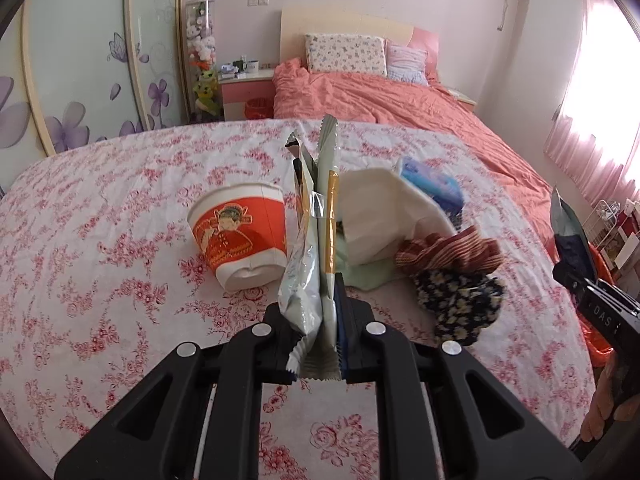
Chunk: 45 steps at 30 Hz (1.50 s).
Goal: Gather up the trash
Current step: 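Carry both wrappers over the orange basket and open both tools to drop them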
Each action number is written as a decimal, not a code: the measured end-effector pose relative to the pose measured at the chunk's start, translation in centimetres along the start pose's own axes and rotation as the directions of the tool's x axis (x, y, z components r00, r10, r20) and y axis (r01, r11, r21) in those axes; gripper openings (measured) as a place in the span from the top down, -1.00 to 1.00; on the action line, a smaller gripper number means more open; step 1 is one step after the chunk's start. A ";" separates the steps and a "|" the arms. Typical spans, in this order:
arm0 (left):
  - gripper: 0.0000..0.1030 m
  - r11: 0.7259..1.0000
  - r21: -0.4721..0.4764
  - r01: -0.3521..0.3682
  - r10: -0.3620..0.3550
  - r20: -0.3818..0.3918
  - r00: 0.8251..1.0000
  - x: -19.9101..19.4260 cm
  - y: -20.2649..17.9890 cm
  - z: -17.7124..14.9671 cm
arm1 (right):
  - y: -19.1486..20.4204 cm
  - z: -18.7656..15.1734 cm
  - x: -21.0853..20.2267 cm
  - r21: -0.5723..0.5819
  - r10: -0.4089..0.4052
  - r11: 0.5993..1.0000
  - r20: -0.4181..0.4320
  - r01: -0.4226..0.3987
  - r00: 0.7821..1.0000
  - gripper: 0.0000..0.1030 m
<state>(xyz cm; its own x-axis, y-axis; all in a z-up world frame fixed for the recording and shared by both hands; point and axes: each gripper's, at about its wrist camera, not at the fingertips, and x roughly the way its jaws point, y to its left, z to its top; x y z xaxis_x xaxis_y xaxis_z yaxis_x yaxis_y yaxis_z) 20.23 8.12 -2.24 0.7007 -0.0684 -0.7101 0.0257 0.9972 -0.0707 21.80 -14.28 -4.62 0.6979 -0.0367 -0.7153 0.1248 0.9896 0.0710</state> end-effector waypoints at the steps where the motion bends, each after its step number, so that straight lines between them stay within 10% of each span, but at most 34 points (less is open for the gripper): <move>1: 0.73 1.000 0.004 0.002 -0.002 0.011 1.000 -0.6 -0.3 0.0 | -0.2 -0.1 -0.5 0.002 0.002 1.000 0.005 -0.002 1.000 0.53; 18: 0.73 0.971 0.142 0.193 -0.203 0.059 0.977 -5.0 -11.3 0.2 | -8.6 -2.7 -8.3 0.082 -0.065 0.995 0.090 0.058 0.994 0.53; 28: 0.73 0.907 0.247 0.340 -0.353 0.009 0.936 -4.0 -20.9 -0.5 | -17.2 -3.1 -9.0 0.212 -0.179 0.965 0.117 0.152 0.977 0.53; 45: 0.72 0.809 0.338 0.481 -0.452 -0.166 0.876 2.2 -32.3 -1.8 | -25.8 -1.7 -6.6 0.325 -0.132 0.943 0.163 0.073 0.978 0.37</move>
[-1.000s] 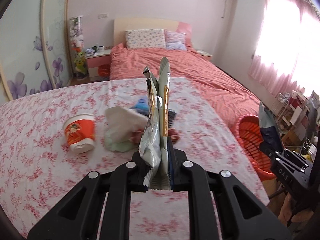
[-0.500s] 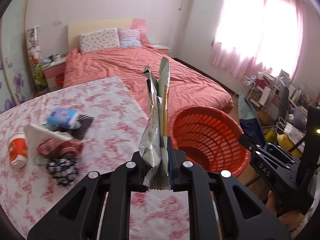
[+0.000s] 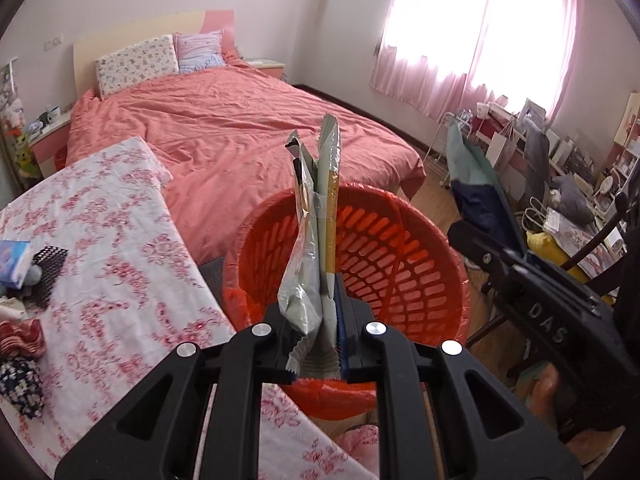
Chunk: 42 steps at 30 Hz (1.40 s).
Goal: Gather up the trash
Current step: 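Carry both wrappers over the orange basket and open both tools to drop them, then grasp the red paper cup with the left tool while the right tool grasps the floral cloth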
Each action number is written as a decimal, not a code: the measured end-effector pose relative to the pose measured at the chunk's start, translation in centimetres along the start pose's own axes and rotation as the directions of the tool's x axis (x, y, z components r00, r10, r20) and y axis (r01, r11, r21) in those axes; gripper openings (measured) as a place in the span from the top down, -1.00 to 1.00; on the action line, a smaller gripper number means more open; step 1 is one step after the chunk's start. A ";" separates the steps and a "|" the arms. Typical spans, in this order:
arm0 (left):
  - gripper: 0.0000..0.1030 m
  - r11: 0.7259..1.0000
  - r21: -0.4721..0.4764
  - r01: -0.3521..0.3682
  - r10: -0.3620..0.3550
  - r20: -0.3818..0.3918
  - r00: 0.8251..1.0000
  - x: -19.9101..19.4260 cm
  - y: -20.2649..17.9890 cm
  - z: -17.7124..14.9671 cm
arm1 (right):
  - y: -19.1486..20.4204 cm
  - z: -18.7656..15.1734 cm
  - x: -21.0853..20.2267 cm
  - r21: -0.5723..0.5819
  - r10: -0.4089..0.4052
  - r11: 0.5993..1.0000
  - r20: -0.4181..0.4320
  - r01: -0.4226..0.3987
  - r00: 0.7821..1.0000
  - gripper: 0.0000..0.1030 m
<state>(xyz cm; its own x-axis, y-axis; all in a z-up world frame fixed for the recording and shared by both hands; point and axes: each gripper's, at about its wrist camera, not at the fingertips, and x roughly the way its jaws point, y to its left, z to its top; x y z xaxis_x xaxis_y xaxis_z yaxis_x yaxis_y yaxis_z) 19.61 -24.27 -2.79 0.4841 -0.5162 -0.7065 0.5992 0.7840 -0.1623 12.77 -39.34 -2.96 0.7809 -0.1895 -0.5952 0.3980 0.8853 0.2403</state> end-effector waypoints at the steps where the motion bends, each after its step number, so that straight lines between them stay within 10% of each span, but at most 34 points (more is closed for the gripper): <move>1: 0.70 1.000 -0.002 -0.006 0.006 -0.010 1.000 0.3 0.0 0.1 | -0.2 0.2 0.3 0.001 -0.003 1.000 0.002 0.003 1.000 0.33; 14: -0.36 0.989 -0.060 -0.137 0.134 -0.056 0.989 0.2 1.9 -1.6 | 0.6 -1.3 1.6 -0.049 -0.064 0.997 0.004 0.064 0.998 -0.77; 20: -0.62 0.960 -0.091 -0.264 0.266 0.005 0.964 -5.3 5.2 -3.9 | 2.4 -2.3 0.7 -0.003 -0.059 0.998 -0.015 0.059 0.998 -0.84; 30: -0.65 0.835 -0.212 -0.509 0.524 0.020 0.851 -14.0 15.7 -8.0 | 13.9 -4.9 -1.5 -0.306 -0.125 0.943 0.032 0.129 0.992 -0.90; 37: -0.65 0.690 -0.361 -0.627 0.649 -0.075 0.757 -16.8 25.9 -10.1 | 22.4 -7.6 -1.0 -0.448 -0.106 0.891 -0.053 0.071 0.993 -0.93; 42: -0.65 0.649 -0.402 -0.645 0.658 -0.128 0.742 -16.3 30.6 -10.4 | 27.5 -9.8 -0.7 -0.523 -0.003 0.851 -0.087 -0.043 0.996 -0.93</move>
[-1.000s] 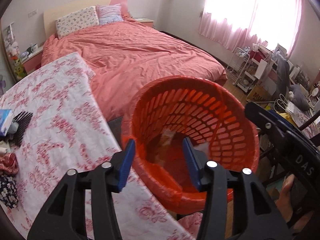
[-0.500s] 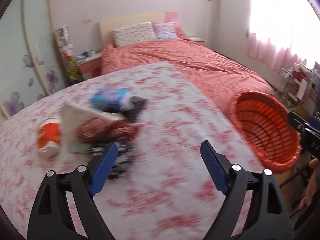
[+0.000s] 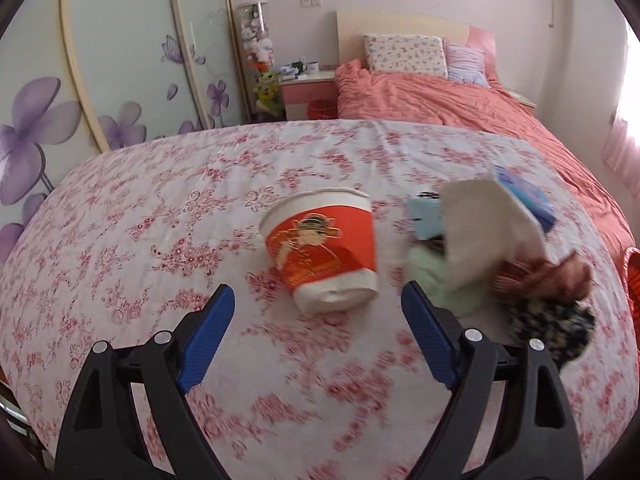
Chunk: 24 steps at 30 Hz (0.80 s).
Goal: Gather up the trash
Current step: 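Grasp the red paper cup with the left tool while the right tool grasps the floral cloth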
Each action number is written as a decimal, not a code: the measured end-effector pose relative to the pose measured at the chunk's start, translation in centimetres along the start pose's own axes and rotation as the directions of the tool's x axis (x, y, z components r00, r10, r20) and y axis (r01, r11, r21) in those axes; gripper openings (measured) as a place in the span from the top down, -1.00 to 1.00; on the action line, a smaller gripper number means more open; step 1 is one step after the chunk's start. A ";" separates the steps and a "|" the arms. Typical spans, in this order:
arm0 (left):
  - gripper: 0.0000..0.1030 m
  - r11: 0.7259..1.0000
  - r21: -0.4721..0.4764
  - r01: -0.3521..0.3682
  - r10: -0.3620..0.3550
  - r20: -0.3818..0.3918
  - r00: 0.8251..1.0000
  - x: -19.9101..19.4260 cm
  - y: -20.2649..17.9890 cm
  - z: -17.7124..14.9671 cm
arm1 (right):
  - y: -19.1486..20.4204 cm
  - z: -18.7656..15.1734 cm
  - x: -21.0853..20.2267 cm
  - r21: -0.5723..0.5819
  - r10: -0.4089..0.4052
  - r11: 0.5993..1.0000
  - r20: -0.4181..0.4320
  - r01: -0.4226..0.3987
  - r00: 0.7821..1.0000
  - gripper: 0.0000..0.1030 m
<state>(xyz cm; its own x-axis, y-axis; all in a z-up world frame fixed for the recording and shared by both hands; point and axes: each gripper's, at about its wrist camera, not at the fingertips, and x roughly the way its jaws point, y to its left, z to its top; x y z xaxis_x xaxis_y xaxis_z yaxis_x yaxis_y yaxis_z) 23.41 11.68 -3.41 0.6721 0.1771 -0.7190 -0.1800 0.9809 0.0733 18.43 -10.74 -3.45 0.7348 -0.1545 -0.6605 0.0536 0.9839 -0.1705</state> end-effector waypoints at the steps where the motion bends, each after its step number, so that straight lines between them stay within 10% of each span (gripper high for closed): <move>1: -0.65 1.000 -0.003 0.007 -0.007 -0.007 1.000 0.7 0.2 0.4 | 0.6 0.2 -0.1 0.000 0.045 0.999 0.006 -0.045 0.999 -0.93; 14: -0.52 0.998 -0.009 0.065 -0.066 -0.101 0.993 5.5 0.9 0.9 | 6.3 2.0 3.7 0.040 0.245 0.969 -0.042 -0.244 0.969 -0.54; 24: -0.49 0.994 -0.039 0.103 -0.106 -0.098 0.989 5.8 2.8 0.5 | 4.8 1.2 4.3 0.066 0.262 0.964 -0.078 -0.257 0.962 0.56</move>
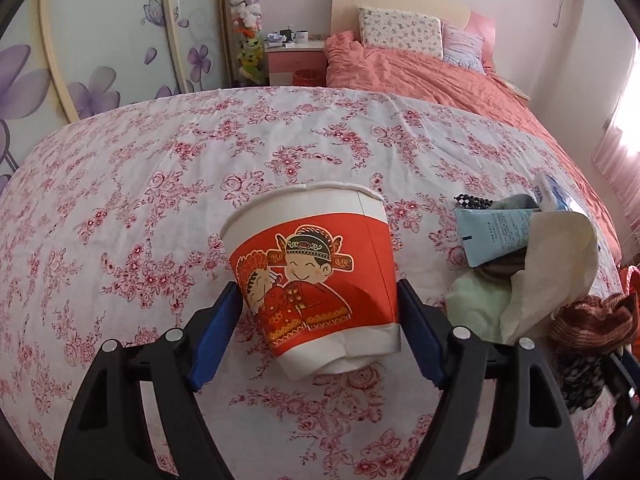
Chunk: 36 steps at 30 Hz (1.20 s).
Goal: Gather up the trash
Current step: 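Grasp the red paper cup with the left tool while the right tool grasps the floral cloth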
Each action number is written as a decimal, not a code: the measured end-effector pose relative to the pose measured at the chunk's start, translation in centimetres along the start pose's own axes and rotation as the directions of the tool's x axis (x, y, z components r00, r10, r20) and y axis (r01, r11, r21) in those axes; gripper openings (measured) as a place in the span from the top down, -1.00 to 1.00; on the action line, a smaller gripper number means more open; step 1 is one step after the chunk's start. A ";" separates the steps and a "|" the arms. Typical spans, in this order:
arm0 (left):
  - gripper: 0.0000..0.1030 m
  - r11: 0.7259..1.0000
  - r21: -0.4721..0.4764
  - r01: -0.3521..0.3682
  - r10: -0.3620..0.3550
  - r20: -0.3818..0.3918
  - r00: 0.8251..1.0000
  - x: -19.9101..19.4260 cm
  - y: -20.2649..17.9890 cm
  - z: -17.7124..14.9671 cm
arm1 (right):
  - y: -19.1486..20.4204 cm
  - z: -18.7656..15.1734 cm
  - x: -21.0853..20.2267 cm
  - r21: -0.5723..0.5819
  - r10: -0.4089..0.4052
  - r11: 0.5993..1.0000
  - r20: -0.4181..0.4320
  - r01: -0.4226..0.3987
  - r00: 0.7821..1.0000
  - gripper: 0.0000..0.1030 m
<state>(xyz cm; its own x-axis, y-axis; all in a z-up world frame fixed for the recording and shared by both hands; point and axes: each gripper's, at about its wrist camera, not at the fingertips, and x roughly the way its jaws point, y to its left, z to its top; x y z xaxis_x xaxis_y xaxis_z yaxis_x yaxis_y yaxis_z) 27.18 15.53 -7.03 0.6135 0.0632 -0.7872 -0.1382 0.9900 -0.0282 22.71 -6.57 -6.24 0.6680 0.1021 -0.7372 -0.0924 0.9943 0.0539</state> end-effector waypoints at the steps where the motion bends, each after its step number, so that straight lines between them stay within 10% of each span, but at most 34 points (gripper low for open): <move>1: -0.49 1.000 -0.004 0.007 -0.007 0.002 1.000 0.0 0.3 -0.1 | -0.4 0.1 -0.1 0.006 -0.010 1.000 0.006 0.010 1.000 0.63; 7: -0.50 1.000 0.003 -0.007 0.007 0.008 1.000 0.0 0.0 -0.1 | -3.4 0.6 0.4 0.098 0.014 0.995 0.003 -0.014 1.000 0.81; 12: -0.50 1.000 0.016 -0.019 0.019 0.012 1.000 0.1 -0.3 -0.2 | -2.7 -0.1 -0.2 0.081 0.093 0.992 0.017 -0.094 0.996 0.24; 20: -0.47 0.999 0.031 -0.033 0.033 -0.002 0.999 0.8 -0.6 -0.7 | 0.8 0.0 0.7 0.003 0.140 0.990 -0.006 -0.140 0.990 0.01; 23: -0.47 0.999 0.032 -0.036 0.036 0.000 0.999 0.8 -0.7 -0.6 | 2.0 -0.1 2.1 -0.022 0.138 0.990 -0.053 -0.139 0.989 0.09; 27: -0.46 0.999 0.029 -0.038 0.038 -0.002 0.999 1.0 -0.5 -0.5 | 2.6 -0.2 2.5 -0.061 0.123 0.990 -0.076 -0.128 0.989 0.69; 36: -0.45 0.999 0.027 -0.030 0.030 0.006 1.000 1.0 -0.3 -0.3 | -0.7 -1.1 -0.2 -0.057 0.011 0.998 -0.029 -0.013 1.000 0.78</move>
<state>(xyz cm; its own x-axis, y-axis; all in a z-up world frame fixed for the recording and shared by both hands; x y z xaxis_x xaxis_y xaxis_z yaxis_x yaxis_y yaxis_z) 27.62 15.28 -7.97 0.6135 0.0938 -0.7841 -0.1358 0.9907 0.0122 21.85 -7.36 -6.84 0.6452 0.1123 -0.7557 -0.1426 0.9895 0.0252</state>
